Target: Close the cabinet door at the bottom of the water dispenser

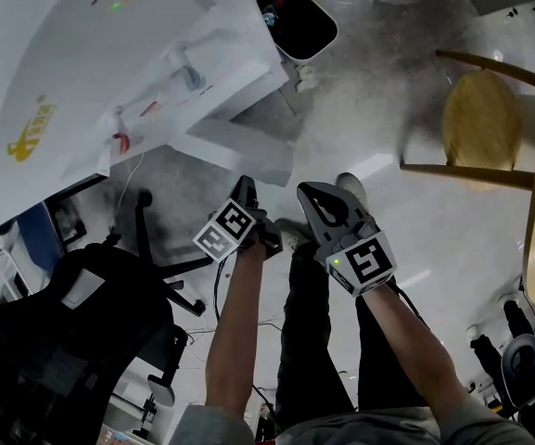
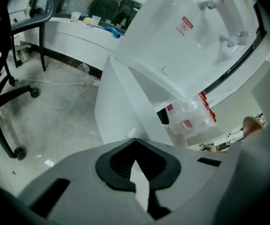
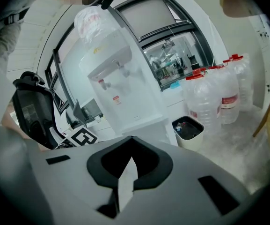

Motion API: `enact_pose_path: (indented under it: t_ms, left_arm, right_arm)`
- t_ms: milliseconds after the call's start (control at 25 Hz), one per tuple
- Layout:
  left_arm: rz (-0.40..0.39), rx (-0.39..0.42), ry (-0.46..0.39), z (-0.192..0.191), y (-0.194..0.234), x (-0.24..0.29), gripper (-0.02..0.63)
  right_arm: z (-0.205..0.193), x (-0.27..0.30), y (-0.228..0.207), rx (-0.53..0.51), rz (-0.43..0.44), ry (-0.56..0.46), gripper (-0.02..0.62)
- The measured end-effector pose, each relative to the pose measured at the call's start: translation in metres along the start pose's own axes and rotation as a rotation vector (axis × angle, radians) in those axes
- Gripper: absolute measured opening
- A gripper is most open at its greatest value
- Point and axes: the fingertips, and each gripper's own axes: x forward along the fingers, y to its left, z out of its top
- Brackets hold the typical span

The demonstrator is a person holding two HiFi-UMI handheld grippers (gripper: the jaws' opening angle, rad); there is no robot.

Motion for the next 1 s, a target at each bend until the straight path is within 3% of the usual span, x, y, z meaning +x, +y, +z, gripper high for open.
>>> enact_pose_path:
  t_ms: [280, 1000]
  left_arm:
    - [-0.034, -0.049, -0.004, 0.006, -0.029, 0.023, 0.005]
    - [-0.051, 0.043, -0.003, 0.047, -0.068, 0.071, 0.005]
  right_arm:
    - [0.013, -0.002, -0.022, -0.003, -0.009, -0.007, 0.009]
    - [0.029, 0.009, -0.061, 0.001, -0.035, -0.006, 0.009]
